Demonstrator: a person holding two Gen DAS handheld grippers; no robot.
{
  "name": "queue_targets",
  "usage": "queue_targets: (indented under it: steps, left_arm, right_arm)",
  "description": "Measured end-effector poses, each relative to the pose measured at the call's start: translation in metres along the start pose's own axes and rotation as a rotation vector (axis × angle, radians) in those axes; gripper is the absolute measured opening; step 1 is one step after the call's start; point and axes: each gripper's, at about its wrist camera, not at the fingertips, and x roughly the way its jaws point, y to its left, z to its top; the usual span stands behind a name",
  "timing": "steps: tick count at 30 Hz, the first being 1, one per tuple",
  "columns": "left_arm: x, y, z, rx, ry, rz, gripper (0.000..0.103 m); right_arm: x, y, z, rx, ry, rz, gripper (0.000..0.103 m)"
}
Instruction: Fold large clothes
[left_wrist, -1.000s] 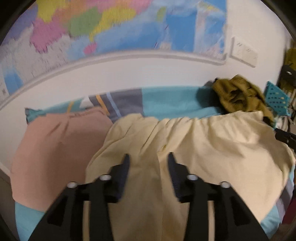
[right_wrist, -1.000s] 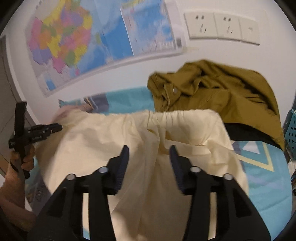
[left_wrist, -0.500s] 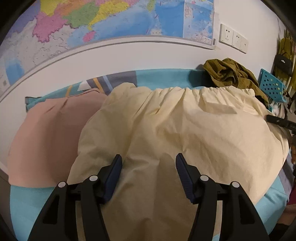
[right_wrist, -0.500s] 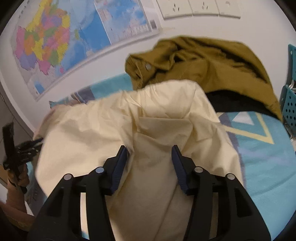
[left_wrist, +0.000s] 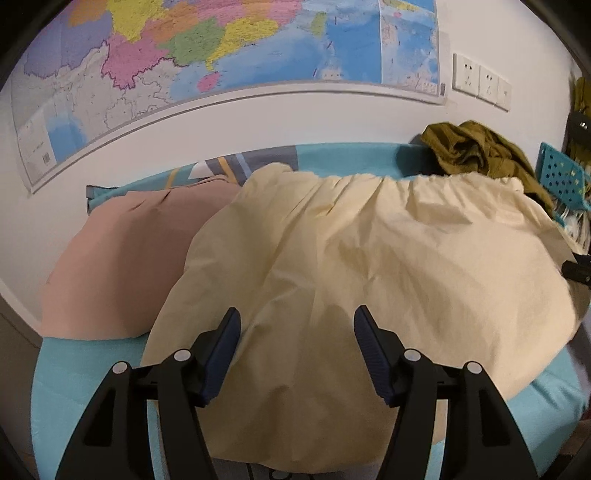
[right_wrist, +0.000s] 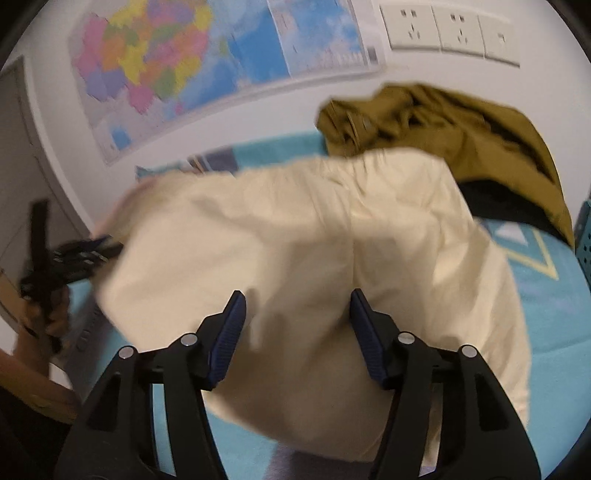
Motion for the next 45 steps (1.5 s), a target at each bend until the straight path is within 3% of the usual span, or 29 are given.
queue_targets:
  steps: [5, 14, 18, 26, 28, 34, 45]
  left_arm:
    - [0.007, 0.002, -0.005, -0.006, 0.019, 0.019, 0.061]
    - [-0.003, 0.0, -0.003, -0.013, 0.018, 0.018, 0.061]
    - [-0.002, -0.003, -0.008, -0.003, 0.022, 0.038, 0.061]
    - [0.002, 0.0, -0.011, -0.028, 0.04, 0.043, 0.062]
    - [-0.004, 0.003, -0.013, -0.042, 0.03, 0.027, 0.067]
    - [-0.036, 0.023, -0.026, -0.124, -0.004, -0.014, 0.067]
    - [-0.052, 0.048, -0.061, -0.233, 0.066, -0.046, 0.068]
  right_arm:
    - [0.001, -0.002, -0.004, 0.027, -0.016, 0.013, 0.057]
    - [-0.034, -0.003, 0.001, 0.052, -0.082, 0.056, 0.06]
    - [-0.018, -0.009, -0.004, 0.055, -0.027, 0.027, 0.06]
    - [-0.011, -0.014, -0.012, 0.081, -0.031, 0.045, 0.061]
    - [-0.014, -0.016, -0.012, 0.099, -0.036, 0.062, 0.061]
    - [-0.029, -0.013, -0.014, 0.1, -0.047, 0.062, 0.063]
    - [-0.047, 0.022, -0.008, -0.011, -0.093, 0.094, 0.065]
